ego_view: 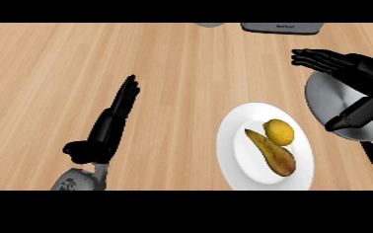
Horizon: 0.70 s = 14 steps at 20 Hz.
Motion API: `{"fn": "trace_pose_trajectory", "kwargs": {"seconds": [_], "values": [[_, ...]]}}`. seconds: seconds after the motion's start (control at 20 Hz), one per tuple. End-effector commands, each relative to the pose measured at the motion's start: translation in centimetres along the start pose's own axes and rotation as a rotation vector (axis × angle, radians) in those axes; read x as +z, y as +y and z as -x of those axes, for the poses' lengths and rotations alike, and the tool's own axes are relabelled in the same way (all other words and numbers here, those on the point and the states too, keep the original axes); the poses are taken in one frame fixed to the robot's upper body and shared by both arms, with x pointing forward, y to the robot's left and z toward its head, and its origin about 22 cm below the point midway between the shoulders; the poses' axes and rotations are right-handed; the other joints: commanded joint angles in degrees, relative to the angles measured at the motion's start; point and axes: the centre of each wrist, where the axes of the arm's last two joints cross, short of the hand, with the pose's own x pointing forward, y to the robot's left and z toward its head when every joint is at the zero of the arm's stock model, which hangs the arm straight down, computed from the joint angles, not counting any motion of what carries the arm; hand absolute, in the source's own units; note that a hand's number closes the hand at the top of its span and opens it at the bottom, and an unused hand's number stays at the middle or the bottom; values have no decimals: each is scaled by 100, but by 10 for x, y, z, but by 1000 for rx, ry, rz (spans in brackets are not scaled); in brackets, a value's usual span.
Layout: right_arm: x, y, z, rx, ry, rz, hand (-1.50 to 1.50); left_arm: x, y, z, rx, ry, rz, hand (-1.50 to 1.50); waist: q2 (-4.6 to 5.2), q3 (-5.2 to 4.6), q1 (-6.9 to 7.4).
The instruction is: Pick the lemon from the plate and place it in the pan
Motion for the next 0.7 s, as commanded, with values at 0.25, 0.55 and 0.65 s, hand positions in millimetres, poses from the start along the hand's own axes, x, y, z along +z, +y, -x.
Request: {"fn": "trace_pose_trajectory", "kwargs": {"seconds": [0.25,0.55,0.65], "values": [[-53,42,-20,265,10,-459,-150,-1,5,1,-8,-2,-15,0,-31,-9,-30],[-40,64,12,472,51,-553,-150,4,7,2,-5,2,-20,0,-42,-16,-95],[-25,63,34,481,70,-563,-150,9,0,0,4,-5,-10,0,-41,-18,-67]]}}
